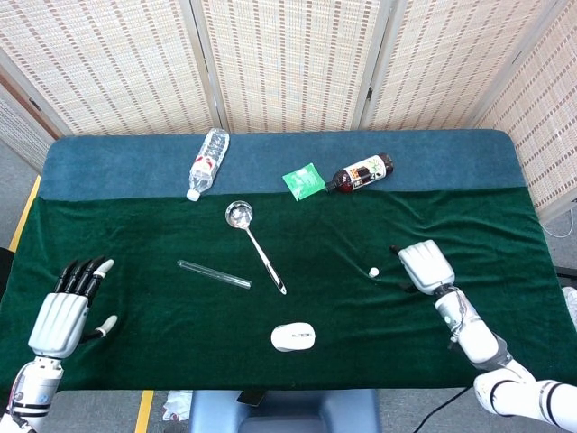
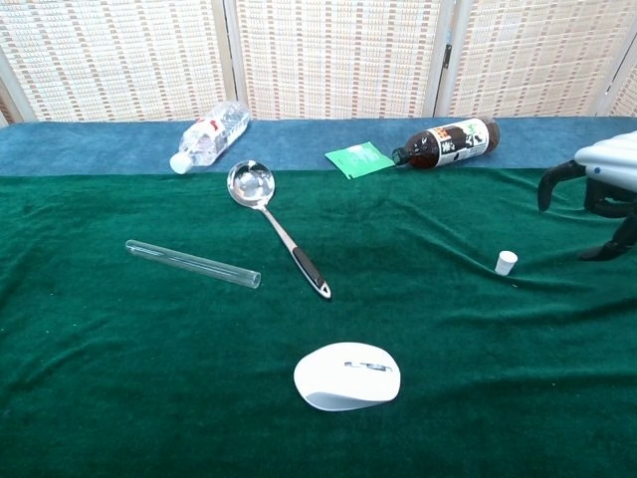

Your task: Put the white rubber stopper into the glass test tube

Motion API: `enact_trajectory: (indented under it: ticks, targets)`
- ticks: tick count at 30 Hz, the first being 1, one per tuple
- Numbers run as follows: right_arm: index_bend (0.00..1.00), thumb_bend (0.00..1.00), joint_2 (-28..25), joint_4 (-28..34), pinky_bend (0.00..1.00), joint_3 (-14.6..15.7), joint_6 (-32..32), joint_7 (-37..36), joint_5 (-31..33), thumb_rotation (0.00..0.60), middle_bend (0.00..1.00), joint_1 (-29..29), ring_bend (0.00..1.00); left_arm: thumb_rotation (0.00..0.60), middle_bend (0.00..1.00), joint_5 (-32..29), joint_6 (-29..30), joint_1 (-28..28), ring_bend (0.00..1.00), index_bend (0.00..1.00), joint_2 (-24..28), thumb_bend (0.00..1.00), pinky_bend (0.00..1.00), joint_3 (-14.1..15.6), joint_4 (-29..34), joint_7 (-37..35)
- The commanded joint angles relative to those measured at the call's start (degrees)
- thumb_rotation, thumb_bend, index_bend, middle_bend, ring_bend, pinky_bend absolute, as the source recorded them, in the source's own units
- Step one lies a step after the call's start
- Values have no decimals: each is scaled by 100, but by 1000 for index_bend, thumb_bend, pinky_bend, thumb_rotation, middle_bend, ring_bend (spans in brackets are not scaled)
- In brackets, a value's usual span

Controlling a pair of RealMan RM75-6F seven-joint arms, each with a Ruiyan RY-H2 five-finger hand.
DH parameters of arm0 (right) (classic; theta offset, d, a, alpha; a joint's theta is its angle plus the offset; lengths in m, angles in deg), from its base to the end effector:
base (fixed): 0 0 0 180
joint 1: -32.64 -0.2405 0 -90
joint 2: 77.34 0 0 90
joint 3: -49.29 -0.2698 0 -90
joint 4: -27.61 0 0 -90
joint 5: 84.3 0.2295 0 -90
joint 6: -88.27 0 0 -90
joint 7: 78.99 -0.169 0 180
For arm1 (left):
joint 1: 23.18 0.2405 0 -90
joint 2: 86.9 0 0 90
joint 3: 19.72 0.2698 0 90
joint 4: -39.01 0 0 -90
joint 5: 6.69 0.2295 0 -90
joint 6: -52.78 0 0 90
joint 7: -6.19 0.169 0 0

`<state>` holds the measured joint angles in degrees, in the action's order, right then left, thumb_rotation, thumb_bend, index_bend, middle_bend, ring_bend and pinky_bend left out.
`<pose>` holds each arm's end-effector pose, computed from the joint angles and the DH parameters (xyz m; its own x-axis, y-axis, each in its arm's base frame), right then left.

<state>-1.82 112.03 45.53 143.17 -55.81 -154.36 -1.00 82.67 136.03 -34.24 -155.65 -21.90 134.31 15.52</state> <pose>-0.2622 -0.3555 0.0262 0.6938 -0.2373 0.6799 -0.7164 -0.3235 0.6181 -0.2795 0.2351 0.1052 0.4327 -0.0030 0.9015 0.8868 -0.1788 -0.4262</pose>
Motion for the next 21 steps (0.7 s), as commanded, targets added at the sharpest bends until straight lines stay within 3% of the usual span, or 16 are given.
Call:
enact_trajectory:
  ticks: [1,10,21]
  targets:
    - [370,267,200,-238,1000,-8,-183,84,7,547,964,-138,1000,600,105,-13,-13,2,97,101,-4,264,0,5,1,23]
    - [420,403,625,-694,1000,-53,-482,35,69,546,973,-349,1000,600,105,-70,-13,25,97,100,-16,264,0,-3,-53,-26]
    - [425,412,812,-791,1000,-28,-643,301,256,548,973,-480,1000,600,105,-130,-42,48,94,99,-43,263,0,8,-167,-128]
